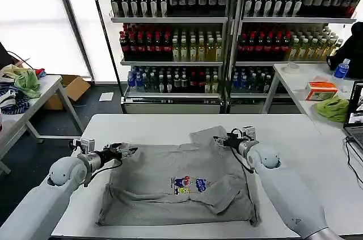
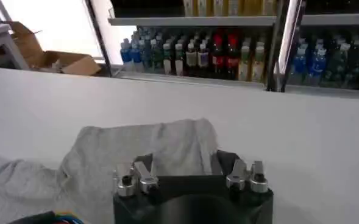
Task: Fold and organize the clothes.
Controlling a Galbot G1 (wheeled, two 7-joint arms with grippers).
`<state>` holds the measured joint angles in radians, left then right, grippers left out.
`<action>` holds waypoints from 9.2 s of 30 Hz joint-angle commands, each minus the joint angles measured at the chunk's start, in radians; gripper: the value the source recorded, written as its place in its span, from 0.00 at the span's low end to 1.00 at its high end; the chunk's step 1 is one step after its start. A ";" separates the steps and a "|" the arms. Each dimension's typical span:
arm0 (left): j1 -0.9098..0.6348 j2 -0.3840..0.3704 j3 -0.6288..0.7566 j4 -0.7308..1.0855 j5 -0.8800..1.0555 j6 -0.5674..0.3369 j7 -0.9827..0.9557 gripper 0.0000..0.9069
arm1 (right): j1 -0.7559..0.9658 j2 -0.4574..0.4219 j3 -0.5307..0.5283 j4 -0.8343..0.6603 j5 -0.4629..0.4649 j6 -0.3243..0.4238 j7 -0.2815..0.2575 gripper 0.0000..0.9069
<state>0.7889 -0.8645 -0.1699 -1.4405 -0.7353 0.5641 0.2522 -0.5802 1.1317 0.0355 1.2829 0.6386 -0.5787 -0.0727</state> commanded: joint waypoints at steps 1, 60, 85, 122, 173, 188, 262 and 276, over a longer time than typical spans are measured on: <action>-0.022 -0.005 0.018 0.035 0.011 -0.007 0.005 1.00 | 0.005 0.010 -0.014 -0.011 0.006 -0.001 -0.002 0.00; 0.216 0.047 -0.192 -0.284 -0.081 -0.072 -0.106 0.00 | -0.224 -0.091 0.216 0.404 0.311 -0.001 0.054 0.00; 0.661 0.037 -0.404 -0.608 -0.049 -0.020 -0.139 0.00 | -0.843 -0.195 0.510 0.844 0.331 0.000 0.082 0.00; 0.899 -0.055 -0.736 -0.749 0.044 0.013 -0.176 1.00 | -0.997 -0.160 0.630 0.909 0.002 0.342 -0.010 1.00; 0.859 -0.291 -0.370 -0.610 0.129 -0.187 -0.383 0.00 | -1.031 -0.115 0.639 0.792 0.032 0.694 -0.092 1.00; 0.832 -0.296 -0.393 -0.591 0.094 -0.207 -0.374 0.00 | -1.012 -0.123 0.629 0.792 0.041 0.679 -0.087 1.00; 0.498 -0.053 -0.051 -0.631 -0.277 -0.022 -0.424 0.01 | -1.015 -0.113 0.618 0.773 0.010 0.652 -0.090 1.00; 0.458 -0.064 -0.025 -0.639 -0.290 -0.018 -0.439 0.01 | -1.015 -0.106 0.604 0.770 -0.005 0.652 -0.093 1.00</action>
<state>1.2822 -0.9228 -0.2345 -2.0860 -1.0192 0.5445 -0.1792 -1.5965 1.0242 0.6418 2.0534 0.6376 0.0727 -0.1653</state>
